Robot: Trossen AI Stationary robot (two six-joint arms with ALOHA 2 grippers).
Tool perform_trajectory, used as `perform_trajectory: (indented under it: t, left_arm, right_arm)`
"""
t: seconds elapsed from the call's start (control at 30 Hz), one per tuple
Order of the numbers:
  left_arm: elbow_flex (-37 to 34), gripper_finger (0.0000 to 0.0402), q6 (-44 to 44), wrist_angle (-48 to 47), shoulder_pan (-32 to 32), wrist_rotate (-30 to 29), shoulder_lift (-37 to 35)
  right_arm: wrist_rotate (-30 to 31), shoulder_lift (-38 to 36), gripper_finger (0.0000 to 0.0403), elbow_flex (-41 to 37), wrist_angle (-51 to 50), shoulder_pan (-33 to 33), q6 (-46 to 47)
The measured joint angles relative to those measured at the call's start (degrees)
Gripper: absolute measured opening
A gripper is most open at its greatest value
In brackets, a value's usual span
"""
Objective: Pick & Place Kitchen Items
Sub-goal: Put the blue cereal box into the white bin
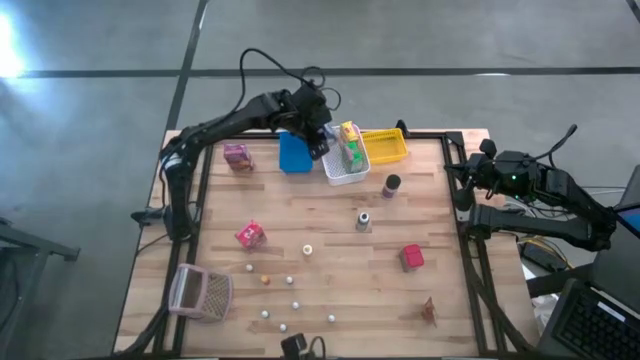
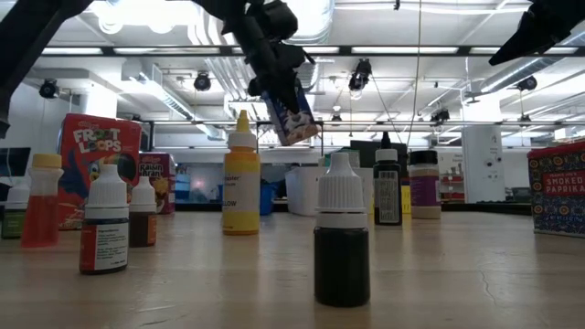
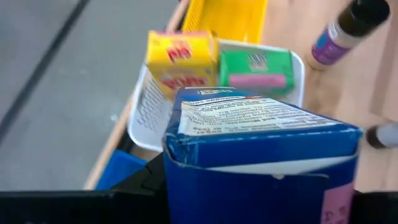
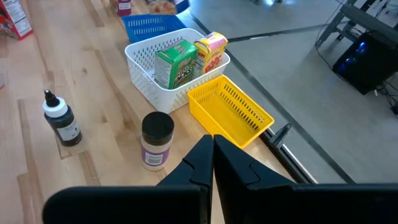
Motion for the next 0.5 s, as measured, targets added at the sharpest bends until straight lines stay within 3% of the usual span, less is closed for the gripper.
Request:
perform_trajectory:
  t: [0.5]
  left_arm:
    - [0.46,0.0177,8.35,3.68,4.91,2.86,4.43]
  right_arm:
    - [0.0,0.0,0.0008,-0.02,0.0,0.0,0.09]
